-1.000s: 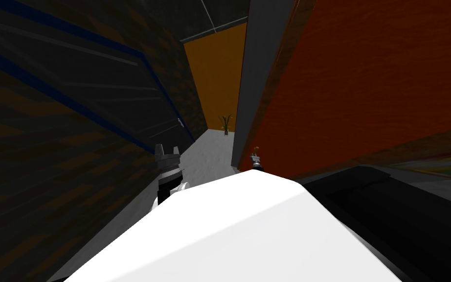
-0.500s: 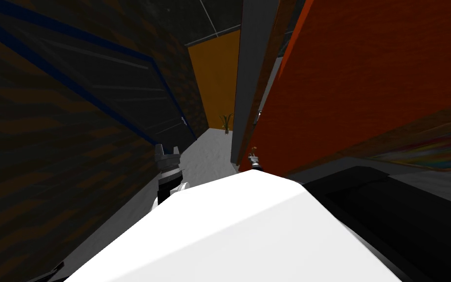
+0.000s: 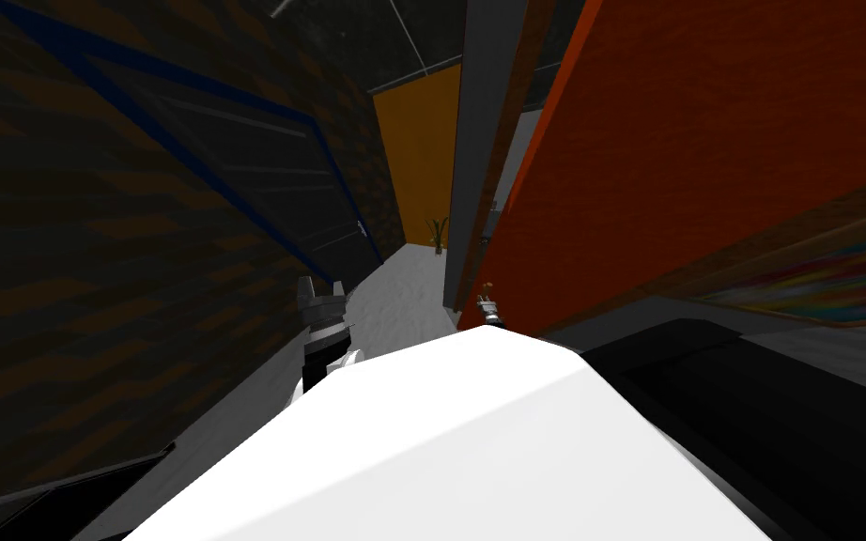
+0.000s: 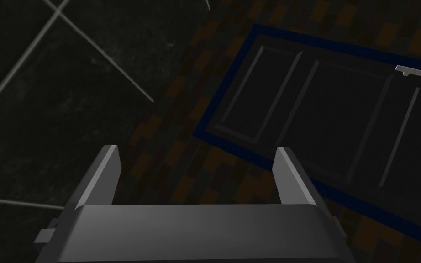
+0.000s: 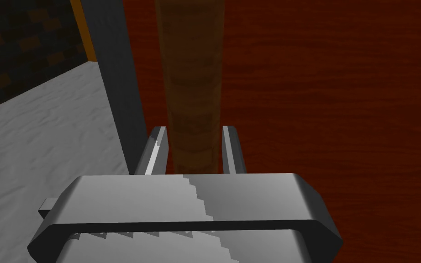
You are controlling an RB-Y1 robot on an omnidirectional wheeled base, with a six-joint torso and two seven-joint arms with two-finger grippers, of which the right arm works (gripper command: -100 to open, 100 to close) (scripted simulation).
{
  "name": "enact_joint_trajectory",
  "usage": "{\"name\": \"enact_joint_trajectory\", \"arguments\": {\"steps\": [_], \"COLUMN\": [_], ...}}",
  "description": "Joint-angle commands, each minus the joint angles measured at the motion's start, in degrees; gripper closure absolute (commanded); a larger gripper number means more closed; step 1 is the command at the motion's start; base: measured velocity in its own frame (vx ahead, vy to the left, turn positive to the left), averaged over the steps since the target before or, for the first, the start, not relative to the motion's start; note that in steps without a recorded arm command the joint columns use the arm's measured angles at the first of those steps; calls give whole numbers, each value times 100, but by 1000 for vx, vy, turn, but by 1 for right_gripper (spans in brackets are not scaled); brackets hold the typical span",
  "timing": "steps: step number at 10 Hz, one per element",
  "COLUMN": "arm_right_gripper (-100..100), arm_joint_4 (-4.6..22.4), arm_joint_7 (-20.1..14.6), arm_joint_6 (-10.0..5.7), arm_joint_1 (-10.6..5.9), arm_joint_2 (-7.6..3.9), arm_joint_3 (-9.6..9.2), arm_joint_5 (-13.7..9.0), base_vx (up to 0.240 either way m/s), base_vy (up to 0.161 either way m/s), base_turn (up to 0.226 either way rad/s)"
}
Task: Pull the door open
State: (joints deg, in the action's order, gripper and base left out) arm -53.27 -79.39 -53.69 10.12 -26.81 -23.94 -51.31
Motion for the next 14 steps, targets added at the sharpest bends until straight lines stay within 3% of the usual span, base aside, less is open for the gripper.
{"name": "enact_joint_trajectory", "arguments": {"steps": [1, 3, 4, 10, 11, 14], "arm_right_gripper": [100, 100, 100, 100, 100, 100], "arm_joint_4": [-9, -41, -71, -92, -132, -58], "arm_joint_7": [-142, -275, -201, -697, -637, -854], "arm_joint_6": [-84, -156, -104, -551, -487, -735], "arm_joint_1": [54, 112, 99, 359, 344, 446], "arm_joint_2": [-86, -193, -155, -564, -540, -687], "arm_joint_3": [-143, -277, -226, -751, -691, -921], "arm_joint_5": [72, 138, 110, 349, 321, 433], "base_vx": [-220, -244, -118, -250, -138, -222], "base_vy": [-17, -38, 1, -32, -12, -41], "base_turn": [113, 95, 28, 132, 27, 157]}}
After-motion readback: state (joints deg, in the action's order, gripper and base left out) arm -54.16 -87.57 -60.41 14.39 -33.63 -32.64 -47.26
